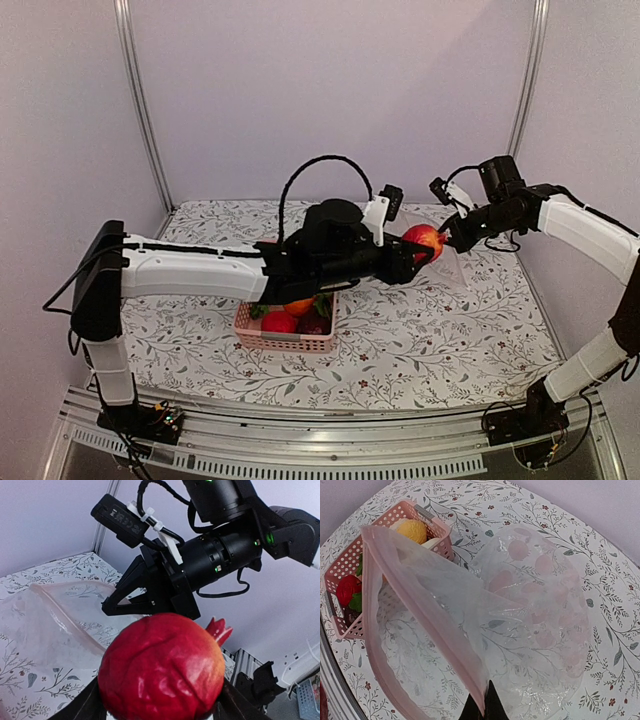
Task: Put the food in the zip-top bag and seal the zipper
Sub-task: Place the fake fruit in the zipper food storage bag, then adjust the zipper food storage bag at the center of the board.
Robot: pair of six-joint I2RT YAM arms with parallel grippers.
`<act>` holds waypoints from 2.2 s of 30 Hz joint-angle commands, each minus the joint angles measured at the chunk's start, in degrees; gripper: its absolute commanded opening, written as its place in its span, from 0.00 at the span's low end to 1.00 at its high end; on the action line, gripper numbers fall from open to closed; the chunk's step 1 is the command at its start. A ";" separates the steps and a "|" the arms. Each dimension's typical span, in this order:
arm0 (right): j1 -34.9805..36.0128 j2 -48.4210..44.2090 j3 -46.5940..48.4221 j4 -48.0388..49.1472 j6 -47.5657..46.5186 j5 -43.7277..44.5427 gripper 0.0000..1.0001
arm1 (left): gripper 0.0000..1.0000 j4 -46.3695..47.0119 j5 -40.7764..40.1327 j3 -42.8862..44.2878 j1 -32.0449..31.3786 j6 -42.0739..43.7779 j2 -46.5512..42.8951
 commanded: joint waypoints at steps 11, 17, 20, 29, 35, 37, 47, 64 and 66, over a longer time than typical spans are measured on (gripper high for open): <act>0.46 -1.83 -1.46 -0.57 2.98 -4.32 0.00 | 0.52 1.85 -3.93 11.72 -0.69 -5.50 11.45; 0.52 -2.68 0.16 -2.33 4.17 -4.76 0.00 | 0.52 2.89 -7.94 9.41 0.02 -6.83 12.43; 0.46 -2.76 0.99 -3.86 4.39 -5.33 0.00 | 0.53 3.52 -9.36 8.19 0.89 -7.98 12.66; 0.46 -4.81 2.68 -6.26 4.75 -5.11 0.00 | 0.53 0.18 -13.96 8.32 3.00 -12.71 13.79; 0.47 -5.63 3.04 -7.15 4.88 -6.98 0.00 | 0.58 -5.16 -16.77 12.46 3.10 -13.80 15.95; 0.47 -5.59 3.04 -7.40 4.97 -8.21 0.00 | 0.64 -6.32 -16.99 14.21 3.09 -13.80 16.82; -1.07 -4.15 4.41 -7.87 6.65 -11.23 0.00 | 0.96 -9.03 -22.44 19.51 1.12 -5.63 15.27; -4.38 -1.78 5.70 -5.33 8.81 -10.49 0.00 | 0.93 -12.92 -29.53 12.66 -4.91 -4.01 1.94; -4.40 -2.09 5.24 -4.64 9.34 -10.65 0.00 | 0.83 -17.56 -29.52 12.23 -4.93 -12.70 1.72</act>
